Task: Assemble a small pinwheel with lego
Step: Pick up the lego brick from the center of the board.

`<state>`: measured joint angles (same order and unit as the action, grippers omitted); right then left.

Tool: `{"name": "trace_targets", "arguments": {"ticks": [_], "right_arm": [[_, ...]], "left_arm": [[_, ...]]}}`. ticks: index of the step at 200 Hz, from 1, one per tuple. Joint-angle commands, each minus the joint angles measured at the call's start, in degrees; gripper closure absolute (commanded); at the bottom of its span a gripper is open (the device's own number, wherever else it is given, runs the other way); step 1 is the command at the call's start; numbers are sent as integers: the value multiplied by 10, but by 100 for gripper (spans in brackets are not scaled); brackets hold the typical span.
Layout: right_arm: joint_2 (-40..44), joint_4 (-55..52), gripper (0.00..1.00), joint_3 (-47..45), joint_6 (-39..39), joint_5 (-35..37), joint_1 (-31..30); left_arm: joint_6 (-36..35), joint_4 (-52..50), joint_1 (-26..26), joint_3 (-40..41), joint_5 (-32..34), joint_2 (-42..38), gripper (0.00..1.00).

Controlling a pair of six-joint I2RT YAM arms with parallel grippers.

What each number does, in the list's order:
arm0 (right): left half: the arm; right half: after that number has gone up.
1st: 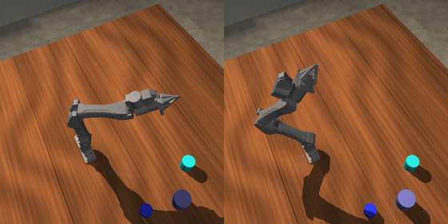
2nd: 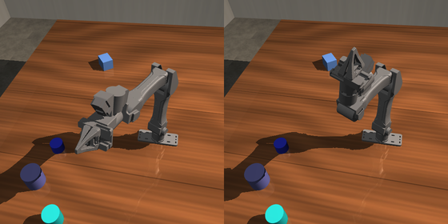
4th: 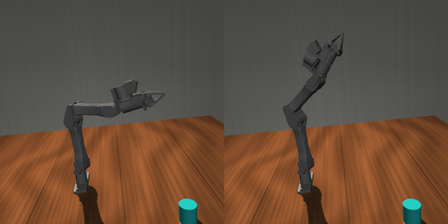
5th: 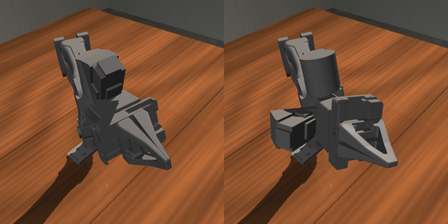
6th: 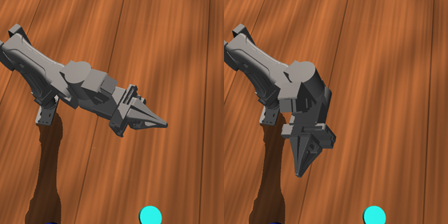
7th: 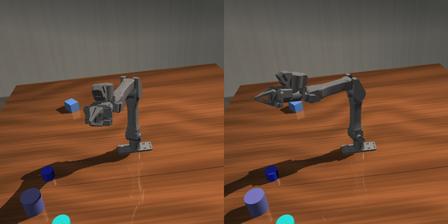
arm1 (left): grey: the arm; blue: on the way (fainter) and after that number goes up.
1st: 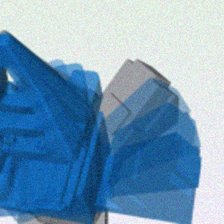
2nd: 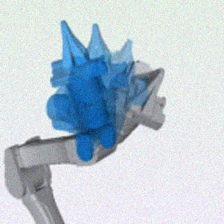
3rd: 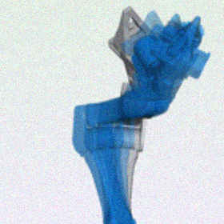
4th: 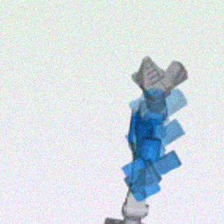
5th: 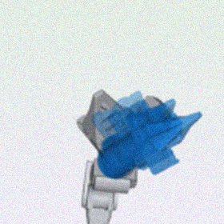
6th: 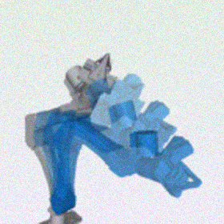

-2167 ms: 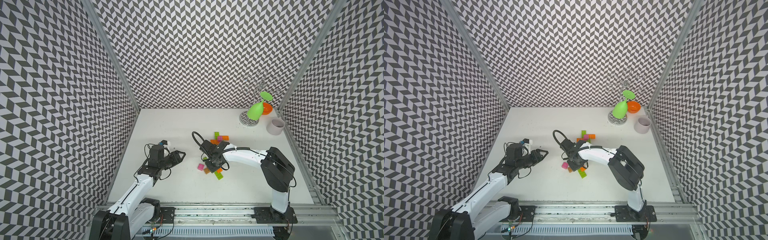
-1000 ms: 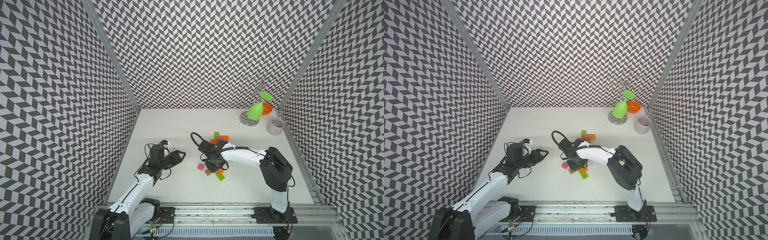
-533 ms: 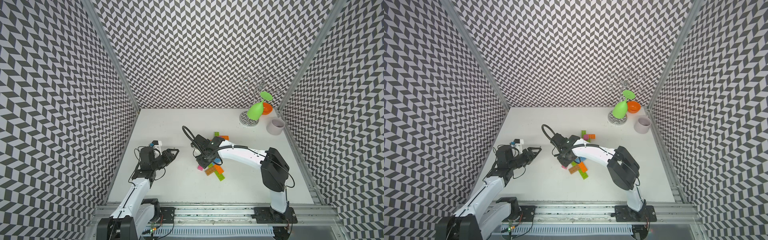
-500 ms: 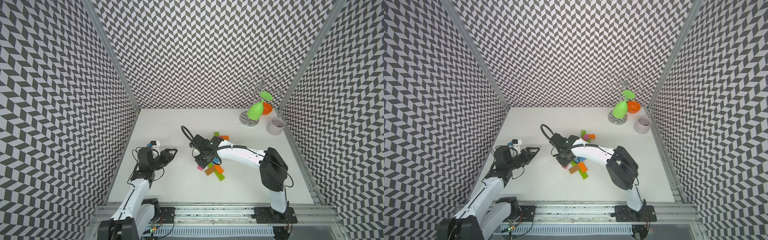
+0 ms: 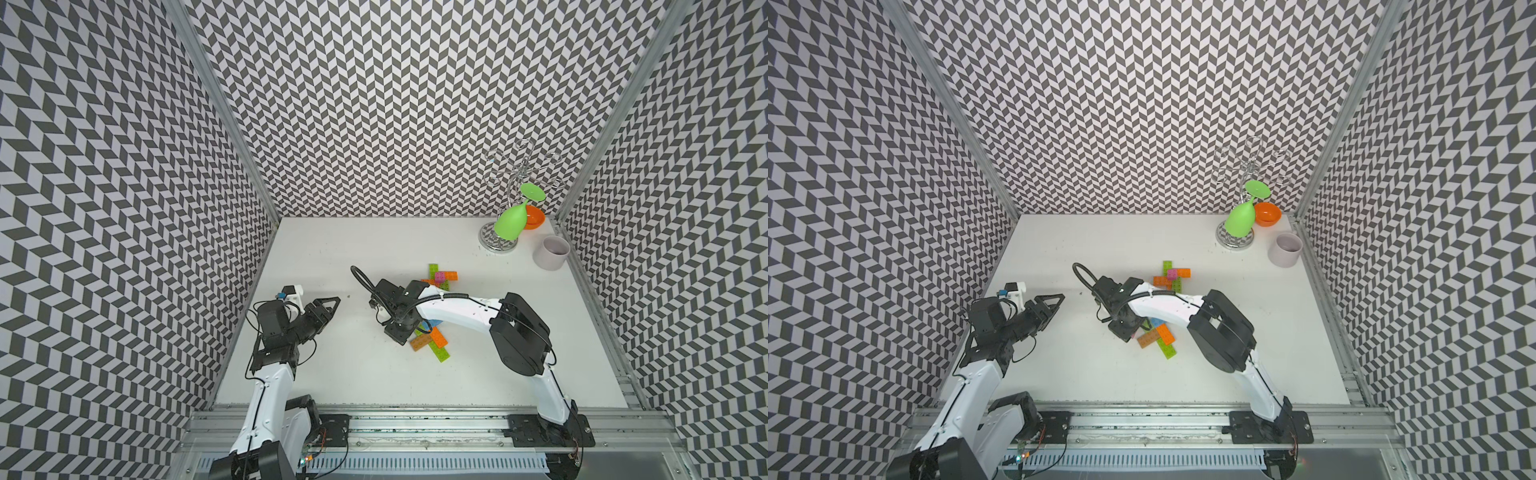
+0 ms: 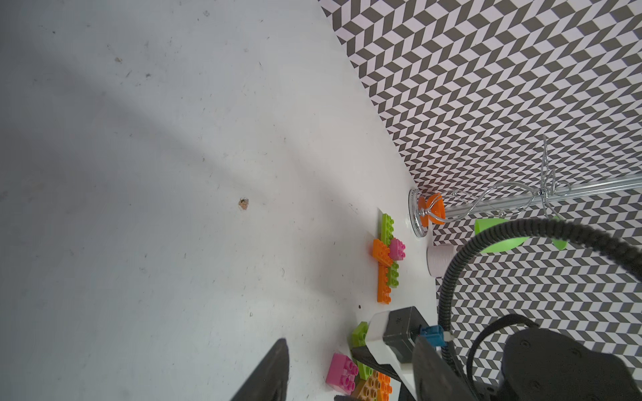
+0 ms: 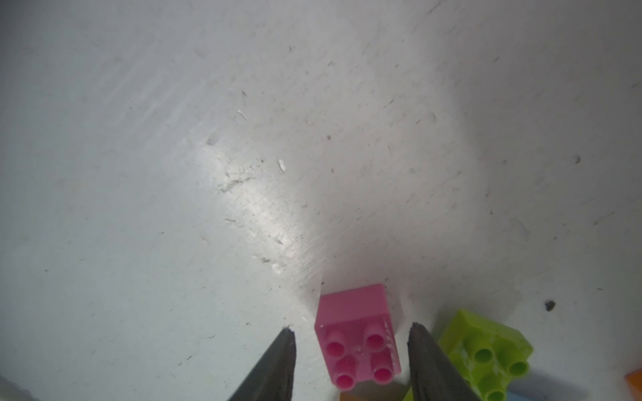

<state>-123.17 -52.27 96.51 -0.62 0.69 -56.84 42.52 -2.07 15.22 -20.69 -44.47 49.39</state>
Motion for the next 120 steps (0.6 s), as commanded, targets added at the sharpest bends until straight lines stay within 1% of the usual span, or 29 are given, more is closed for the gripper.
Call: {"name": "trace_targets", "arguments": {"ticks": [1,35,68,84,120], "right_arm": [[-13,0,51,18,-7,12,-4],[-20,-2,60,20,-5,13,-4],[-24,-4,62,20,-4,12,-4],[-25,-5,64,20,-3,13,-5],[-6,-4,75,23,9,-1,-5]], "left_arm": [[-14,-8,4,-4,-11,-1,43],[-15,-6,5,-4,-11,2,43],[-15,-6,5,-3,-11,2,43],[-15,-5,5,-3,-11,2,43],[-18,-6,5,-5,-12,2,43]]}}
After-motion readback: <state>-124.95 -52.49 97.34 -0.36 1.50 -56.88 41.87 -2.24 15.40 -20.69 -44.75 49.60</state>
